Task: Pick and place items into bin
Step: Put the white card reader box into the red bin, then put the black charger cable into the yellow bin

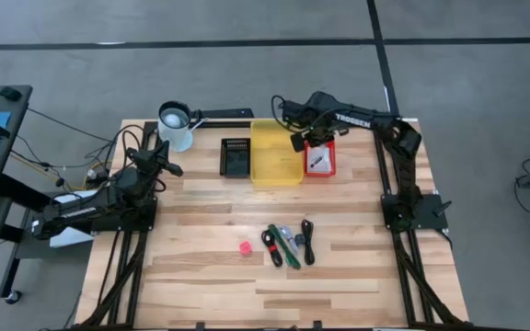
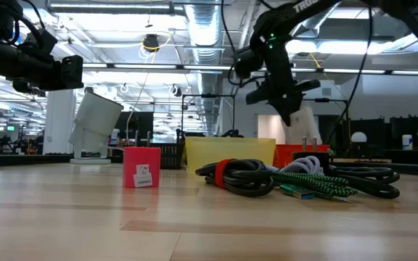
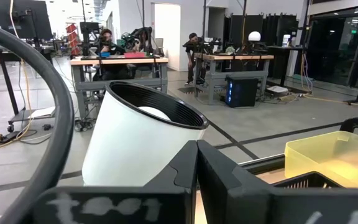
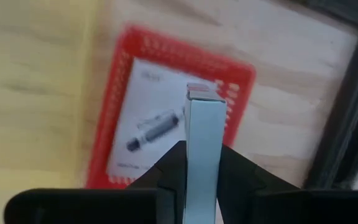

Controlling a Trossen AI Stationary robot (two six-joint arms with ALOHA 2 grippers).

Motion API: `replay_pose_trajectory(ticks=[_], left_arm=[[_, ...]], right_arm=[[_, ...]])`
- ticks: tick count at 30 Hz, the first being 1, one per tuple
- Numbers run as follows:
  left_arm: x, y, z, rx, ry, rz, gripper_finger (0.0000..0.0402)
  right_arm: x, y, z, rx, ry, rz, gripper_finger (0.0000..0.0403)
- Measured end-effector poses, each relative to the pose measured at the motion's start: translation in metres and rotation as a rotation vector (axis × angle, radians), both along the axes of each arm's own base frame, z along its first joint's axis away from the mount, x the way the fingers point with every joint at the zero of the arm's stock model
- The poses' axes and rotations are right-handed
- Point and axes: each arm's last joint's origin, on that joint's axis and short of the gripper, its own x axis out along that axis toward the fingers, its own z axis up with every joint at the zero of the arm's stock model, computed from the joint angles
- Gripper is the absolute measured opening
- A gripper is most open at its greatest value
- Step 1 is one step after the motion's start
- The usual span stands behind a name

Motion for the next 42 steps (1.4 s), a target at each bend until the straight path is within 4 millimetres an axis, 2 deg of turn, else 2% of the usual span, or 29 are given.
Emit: replay_pose_trajectory(ticks=[9,20,26,34,42], left_arm=[[0.0,0.0,0.0,0.0,0.0,0.0,0.0],[0.0,0.0,0.0,0.0,0.0,0.0,0.0],[0.0,0.0,0.0,0.0,0.0,0.0,0.0],[0.0,0.0,0.0,0.0,0.0,0.0,0.0],[0.0,0.0,0.0,0.0,0.0,0.0,0.0]], right_arm=[[0.009,-0.005,-0.025,0.028,0.054,0.021,0.0067],[0.009,-0.01,-0.023,0.011,0.026,0.015,0.0136],[0.009,-0.01,-0.021,0.017,0.026,0.023,0.0159],[0.013,-0.013,-0.001,-0.037,-0.012,0.022,0.0162],[0.007,0.002,0.056,-0.203,-0.096,0.062,0.0149]])
